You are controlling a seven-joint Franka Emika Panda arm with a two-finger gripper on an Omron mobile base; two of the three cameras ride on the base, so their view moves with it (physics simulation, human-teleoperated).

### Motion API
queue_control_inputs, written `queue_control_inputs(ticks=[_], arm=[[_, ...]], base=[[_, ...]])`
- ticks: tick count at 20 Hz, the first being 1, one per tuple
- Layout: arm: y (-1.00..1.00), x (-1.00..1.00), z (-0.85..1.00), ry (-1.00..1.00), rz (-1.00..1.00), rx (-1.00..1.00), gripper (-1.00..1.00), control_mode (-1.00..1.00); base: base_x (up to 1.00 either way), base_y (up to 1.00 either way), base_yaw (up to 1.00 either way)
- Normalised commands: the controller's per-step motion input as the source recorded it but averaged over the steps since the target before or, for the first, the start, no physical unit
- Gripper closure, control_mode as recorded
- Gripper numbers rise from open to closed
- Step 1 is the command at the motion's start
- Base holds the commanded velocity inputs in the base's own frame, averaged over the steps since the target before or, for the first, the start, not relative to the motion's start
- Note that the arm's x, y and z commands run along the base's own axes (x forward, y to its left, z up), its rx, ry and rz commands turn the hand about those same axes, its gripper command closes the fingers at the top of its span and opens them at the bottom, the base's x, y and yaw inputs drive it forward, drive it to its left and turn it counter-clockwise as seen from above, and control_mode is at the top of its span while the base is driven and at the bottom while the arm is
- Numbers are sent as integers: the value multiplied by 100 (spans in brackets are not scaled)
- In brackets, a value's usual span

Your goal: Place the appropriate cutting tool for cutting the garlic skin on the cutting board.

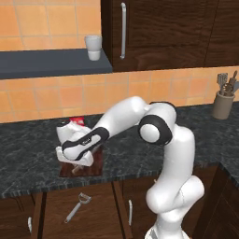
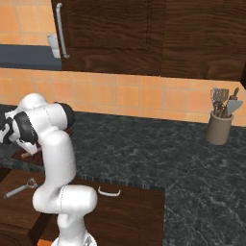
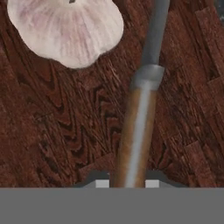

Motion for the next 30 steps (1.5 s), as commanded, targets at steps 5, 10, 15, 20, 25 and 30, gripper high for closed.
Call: queue_control_inputs(ticks=[5,10,15,20,25,30], arm=[[-16,-5,1,0,6,0,-100,-100],[-15,-37,30,-3,9,0,-100,-100],[-53,-83,44,-18,8,3,-100,-100],[-100,-76,69,-14,8,9,-100,-100],[-100,-91,69,-1,19,3,-100,-100],[-97,-100,43,-11,26,0,-100,-100]], base=[[0,0,0],[0,0,0],[0,0,0],[0,0,0],[0,0,0],[0,0,0]])
